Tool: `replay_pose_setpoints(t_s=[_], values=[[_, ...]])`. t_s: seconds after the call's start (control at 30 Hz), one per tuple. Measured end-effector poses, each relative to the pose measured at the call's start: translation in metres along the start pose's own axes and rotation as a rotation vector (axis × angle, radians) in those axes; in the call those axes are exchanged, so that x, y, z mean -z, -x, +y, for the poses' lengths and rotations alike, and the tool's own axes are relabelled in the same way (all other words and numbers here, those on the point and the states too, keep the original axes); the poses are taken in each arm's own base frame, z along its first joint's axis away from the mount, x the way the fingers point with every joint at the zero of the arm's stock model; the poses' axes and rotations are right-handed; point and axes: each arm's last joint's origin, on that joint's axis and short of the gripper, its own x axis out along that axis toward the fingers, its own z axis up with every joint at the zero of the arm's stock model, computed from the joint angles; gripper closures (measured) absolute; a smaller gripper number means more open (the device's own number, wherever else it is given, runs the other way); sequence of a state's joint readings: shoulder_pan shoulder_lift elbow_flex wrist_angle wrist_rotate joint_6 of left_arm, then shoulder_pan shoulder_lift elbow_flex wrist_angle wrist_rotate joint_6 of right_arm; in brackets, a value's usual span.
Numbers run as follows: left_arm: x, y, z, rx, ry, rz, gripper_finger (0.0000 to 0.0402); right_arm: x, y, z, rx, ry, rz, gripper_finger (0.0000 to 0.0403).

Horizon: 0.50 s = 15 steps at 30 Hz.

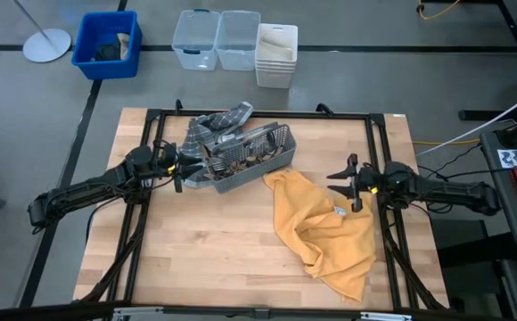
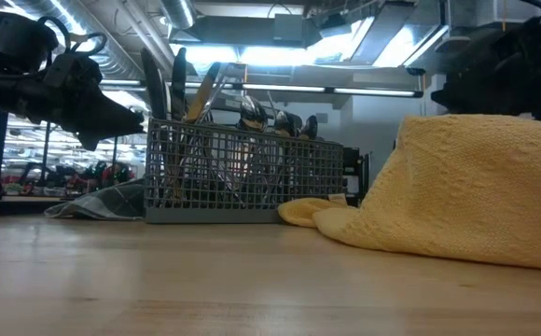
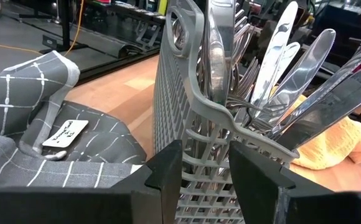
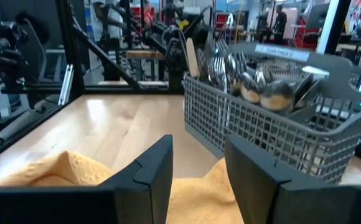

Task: Sort silverware
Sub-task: Return to Home Position

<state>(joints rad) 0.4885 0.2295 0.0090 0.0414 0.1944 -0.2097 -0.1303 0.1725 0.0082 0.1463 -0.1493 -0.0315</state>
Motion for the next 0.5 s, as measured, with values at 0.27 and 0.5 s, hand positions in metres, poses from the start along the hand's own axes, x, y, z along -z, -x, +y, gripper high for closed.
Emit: replay_pose_setpoints(t_s=[0.27,0.5], values=[[0.0,0.0,0.0,0.0,0.001,0.0,0.0279,-0.007,0.005,0.001,0.003,0.012,-0.08,0.0256],[0.0,0.0,0.0,0.0,0.0,0.0,0.0279,-0.013,0.011,0.001,0.006,0.024,-0.161,0.0256]])
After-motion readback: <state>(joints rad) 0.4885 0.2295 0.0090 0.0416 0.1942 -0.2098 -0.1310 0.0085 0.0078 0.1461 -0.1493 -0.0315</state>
